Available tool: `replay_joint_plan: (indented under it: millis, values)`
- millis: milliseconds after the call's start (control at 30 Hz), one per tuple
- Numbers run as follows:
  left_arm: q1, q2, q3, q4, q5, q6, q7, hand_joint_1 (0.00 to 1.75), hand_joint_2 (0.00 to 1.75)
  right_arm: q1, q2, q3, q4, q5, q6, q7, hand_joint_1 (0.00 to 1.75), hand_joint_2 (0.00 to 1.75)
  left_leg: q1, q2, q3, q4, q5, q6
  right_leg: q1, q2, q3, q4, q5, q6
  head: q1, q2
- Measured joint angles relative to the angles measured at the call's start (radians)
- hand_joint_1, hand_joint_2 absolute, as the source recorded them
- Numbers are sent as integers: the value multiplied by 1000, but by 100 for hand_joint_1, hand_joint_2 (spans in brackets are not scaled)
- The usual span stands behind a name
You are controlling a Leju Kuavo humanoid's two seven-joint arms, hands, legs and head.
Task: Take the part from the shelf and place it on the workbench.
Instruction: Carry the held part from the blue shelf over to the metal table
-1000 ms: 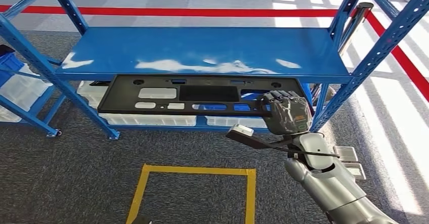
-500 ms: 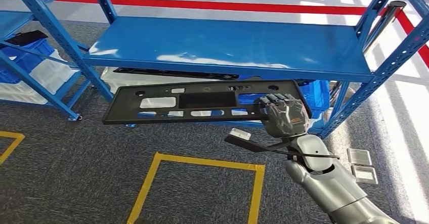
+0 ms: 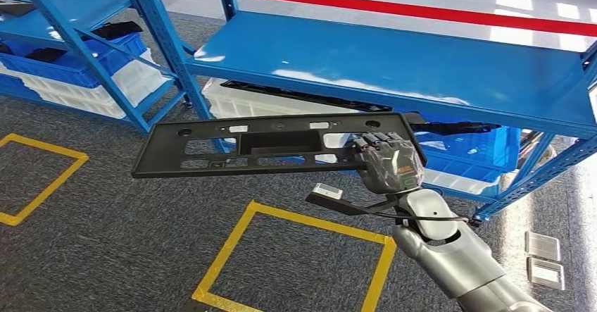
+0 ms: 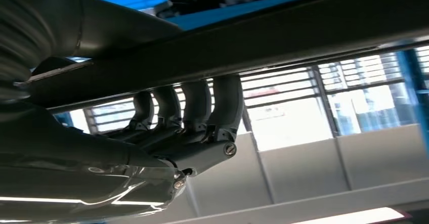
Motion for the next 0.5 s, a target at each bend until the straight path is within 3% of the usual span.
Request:
replay_joint_plan:
  millis: [500]
  values:
    - [3, -1, 2, 0, 1, 0, 1, 0, 175, -1, 1, 5, -3, 0, 0, 0, 175, 175, 0, -7, -1, -1, 1, -2, 0, -6, 1, 0, 0, -2, 0, 0]
